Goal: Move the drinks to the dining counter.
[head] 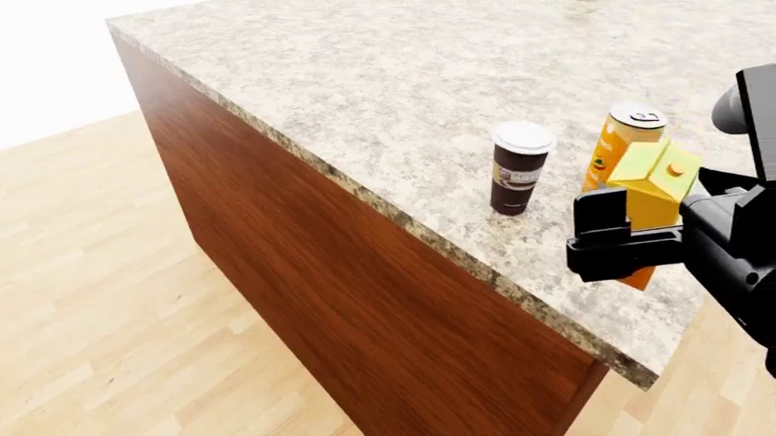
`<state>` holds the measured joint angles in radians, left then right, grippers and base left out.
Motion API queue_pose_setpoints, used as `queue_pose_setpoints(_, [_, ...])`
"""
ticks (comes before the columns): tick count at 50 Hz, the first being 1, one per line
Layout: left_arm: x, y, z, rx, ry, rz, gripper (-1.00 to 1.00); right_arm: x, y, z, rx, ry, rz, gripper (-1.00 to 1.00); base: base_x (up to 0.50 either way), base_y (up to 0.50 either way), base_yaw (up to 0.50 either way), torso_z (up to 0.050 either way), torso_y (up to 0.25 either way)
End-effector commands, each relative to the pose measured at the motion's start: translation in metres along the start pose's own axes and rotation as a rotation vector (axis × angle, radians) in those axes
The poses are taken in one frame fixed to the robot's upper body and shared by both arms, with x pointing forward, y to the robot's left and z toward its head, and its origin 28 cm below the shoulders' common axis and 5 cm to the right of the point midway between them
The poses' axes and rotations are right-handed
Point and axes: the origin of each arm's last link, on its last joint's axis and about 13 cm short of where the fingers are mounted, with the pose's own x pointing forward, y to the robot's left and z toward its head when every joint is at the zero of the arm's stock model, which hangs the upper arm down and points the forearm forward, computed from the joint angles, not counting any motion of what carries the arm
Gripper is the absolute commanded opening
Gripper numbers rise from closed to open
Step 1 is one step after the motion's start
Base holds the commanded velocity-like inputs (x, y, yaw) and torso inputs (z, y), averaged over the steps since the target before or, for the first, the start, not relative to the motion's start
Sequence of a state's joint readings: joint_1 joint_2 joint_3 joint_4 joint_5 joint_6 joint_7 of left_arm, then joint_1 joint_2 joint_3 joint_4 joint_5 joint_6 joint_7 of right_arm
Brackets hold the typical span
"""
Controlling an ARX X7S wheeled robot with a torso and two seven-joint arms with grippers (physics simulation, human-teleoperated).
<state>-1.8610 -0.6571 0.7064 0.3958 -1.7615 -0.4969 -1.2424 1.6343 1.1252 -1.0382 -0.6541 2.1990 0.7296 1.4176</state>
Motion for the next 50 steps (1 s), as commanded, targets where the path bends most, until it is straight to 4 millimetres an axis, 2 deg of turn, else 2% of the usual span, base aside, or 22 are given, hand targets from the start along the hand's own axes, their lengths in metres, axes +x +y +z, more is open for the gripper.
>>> queue_pose_setpoints(1, [0.000,0.000,0.000,0.001,0.000,0.000,1.00,0.003,-0.002,0.003,0.004,-0.048,-0.028,-1.00,0.00,0.00,0.00,0.000,0.000])
queue_pose_setpoints(50, [-0.001,-0.001,-0.001,0.004,0.001,-0.004,1.00,0.023,-0.003,-0.009,0.017,-0.007,-0.034,-1.00,0.00,0.00,0.00,0.000,0.001])
